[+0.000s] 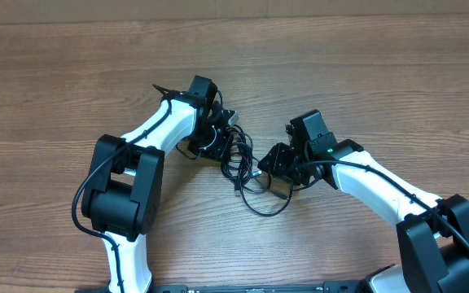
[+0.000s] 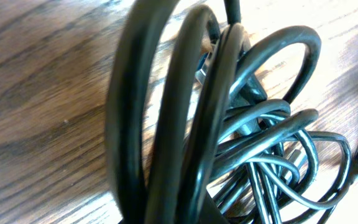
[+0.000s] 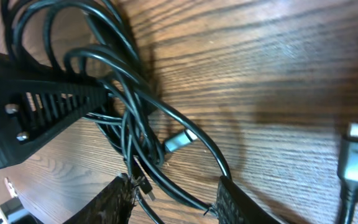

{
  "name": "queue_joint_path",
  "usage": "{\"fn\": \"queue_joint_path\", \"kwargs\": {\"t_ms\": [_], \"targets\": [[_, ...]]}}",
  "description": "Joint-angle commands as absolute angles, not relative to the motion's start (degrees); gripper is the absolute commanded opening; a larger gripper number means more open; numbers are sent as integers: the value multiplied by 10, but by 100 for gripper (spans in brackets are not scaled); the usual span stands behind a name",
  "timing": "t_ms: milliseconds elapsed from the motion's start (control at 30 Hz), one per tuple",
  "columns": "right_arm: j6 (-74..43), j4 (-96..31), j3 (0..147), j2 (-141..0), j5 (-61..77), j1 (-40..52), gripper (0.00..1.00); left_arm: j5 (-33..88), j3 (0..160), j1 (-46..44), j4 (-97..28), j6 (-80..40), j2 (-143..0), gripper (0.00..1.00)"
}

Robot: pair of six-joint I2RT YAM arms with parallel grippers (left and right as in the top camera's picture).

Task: Untangle cables

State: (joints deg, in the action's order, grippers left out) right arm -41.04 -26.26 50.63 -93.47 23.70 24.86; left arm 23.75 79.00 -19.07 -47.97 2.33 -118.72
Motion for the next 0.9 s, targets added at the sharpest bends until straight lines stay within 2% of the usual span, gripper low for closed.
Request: {"fn": "queue_joint_path", "kwargs": {"t_ms": [0,100,167,333,433,600,700,867], "targets": [[-389,-252,515,-925,243,251,41,225,793,-182,-491,92,-1187,4],[-387,-244,515,-925,245,251,34,274,811,-173,-516,105,-1186,5],[-372,-236,515,-925,260,251,31,344,815,-170,-522,166,-1183,4],[-325,-219,515,-925,316,251,30,450,816,-161,-522,254,-1180,4],[-325,-219,515,-925,316,251,29,477,816,-160,-532,289,-1180,4],[-325,-219,515,-925,316,251,19,524,816,-161,-584,406,-1180,4],[-325,-219,515,-925,322,251,12,528,815,-161,-589,417,-1180,4],[-325,-219,515,-925,328,251,9,533,815,-162,-589,423,-1180,4]]}}
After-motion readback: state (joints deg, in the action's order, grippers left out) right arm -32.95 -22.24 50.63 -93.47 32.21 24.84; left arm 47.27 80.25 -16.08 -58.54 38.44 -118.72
